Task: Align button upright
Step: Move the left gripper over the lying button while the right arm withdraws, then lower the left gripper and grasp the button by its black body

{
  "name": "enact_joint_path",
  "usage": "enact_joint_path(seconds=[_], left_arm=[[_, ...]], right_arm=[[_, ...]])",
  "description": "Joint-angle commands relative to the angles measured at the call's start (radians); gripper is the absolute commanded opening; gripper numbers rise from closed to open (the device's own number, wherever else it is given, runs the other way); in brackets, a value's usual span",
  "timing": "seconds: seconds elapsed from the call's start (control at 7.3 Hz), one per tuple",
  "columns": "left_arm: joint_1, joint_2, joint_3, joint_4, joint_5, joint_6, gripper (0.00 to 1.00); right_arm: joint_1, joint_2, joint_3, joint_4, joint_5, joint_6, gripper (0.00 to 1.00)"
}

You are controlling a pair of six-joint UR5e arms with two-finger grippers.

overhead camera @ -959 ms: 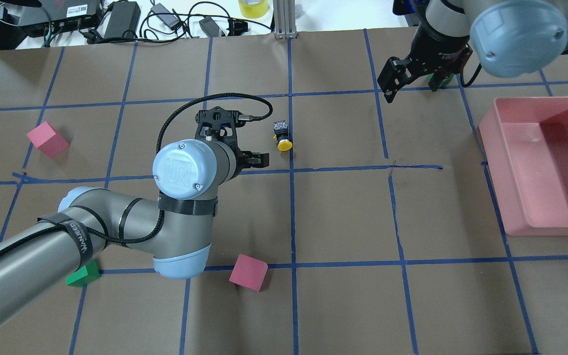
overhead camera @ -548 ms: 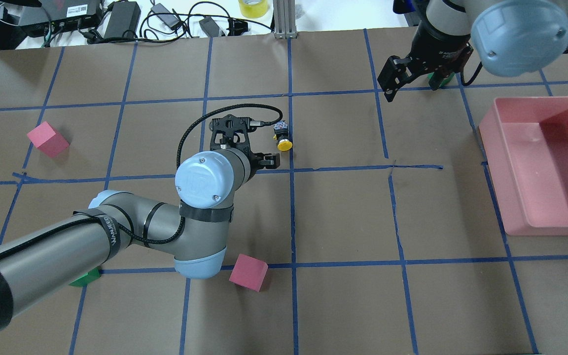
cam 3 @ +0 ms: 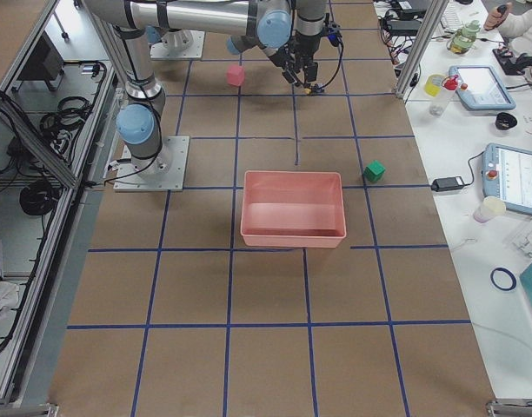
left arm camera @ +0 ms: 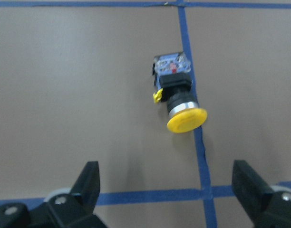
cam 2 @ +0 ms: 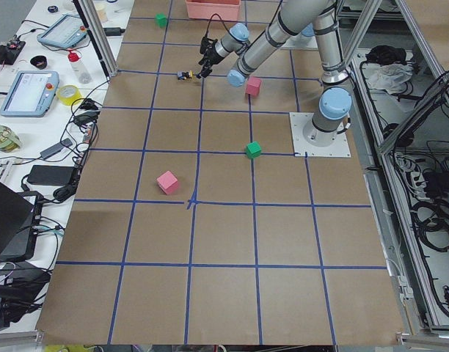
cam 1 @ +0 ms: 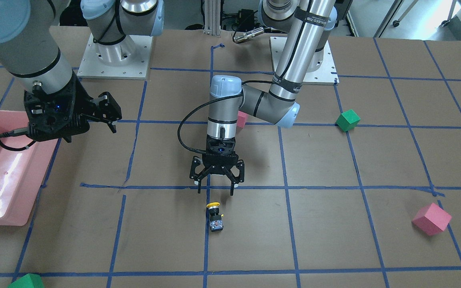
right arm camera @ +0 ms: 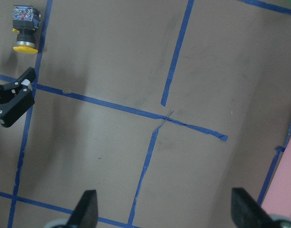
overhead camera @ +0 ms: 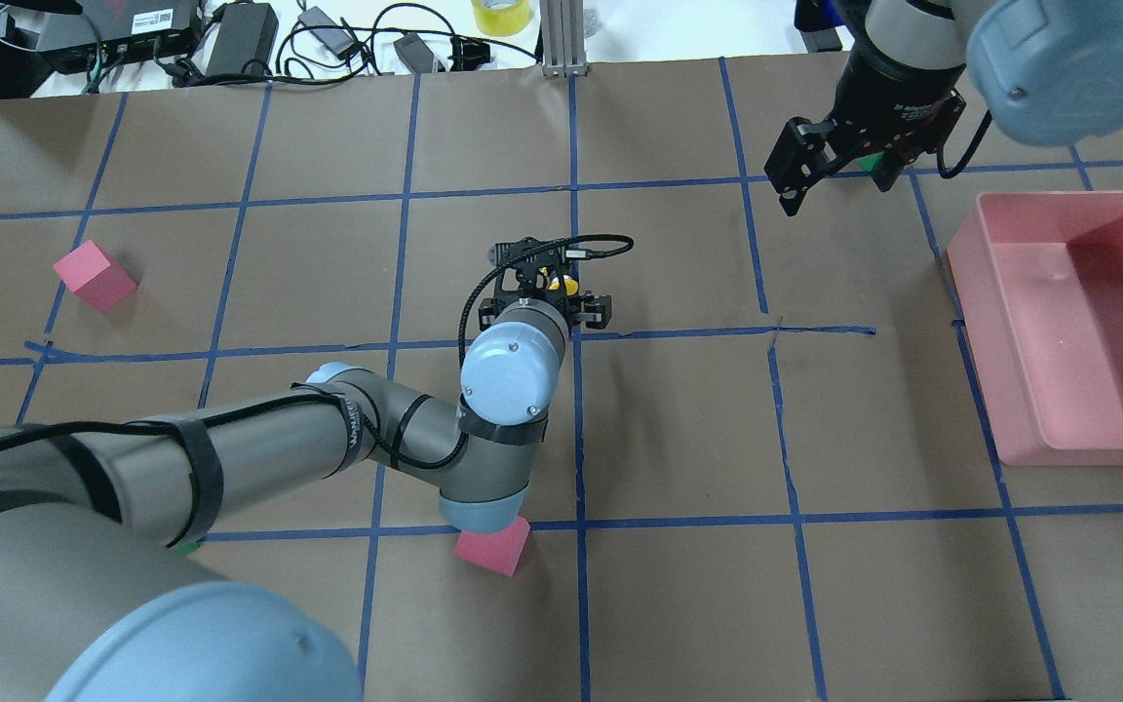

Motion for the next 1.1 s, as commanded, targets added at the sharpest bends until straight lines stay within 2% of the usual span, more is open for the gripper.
enact_joint_path(seconds=[0.0,0.27,0.41,0.68,0.96], left_arm=[[-0.008,-0.077,0.044,0.061,0.011,0.013,1.0],[-0.008,-0.103,0.076,0.061,0.056,0.015,0.98],[-0.008,-0.101,0.078,0.061,0.088,0.012,0.9],[-0.008,-0.103,0.085,0.062,0.093,-0.003,0.89],[-0.008,-0.109,0.091,0.061,0.091,-0.003,0.79]], right_arm=[[-0.001,-0.01,-0.001,0.01,0.009,0.023,1.0],[0.0,-0.042,0.004,0.012,0.011,0.098,1.0],[0.002,-0.055,0.007,0.014,0.008,0.1,1.0],[0.008,-0.066,0.009,0.02,0.006,0.1,1.0],[0.009,-0.066,0.007,0.02,0.009,0.101,1.0]])
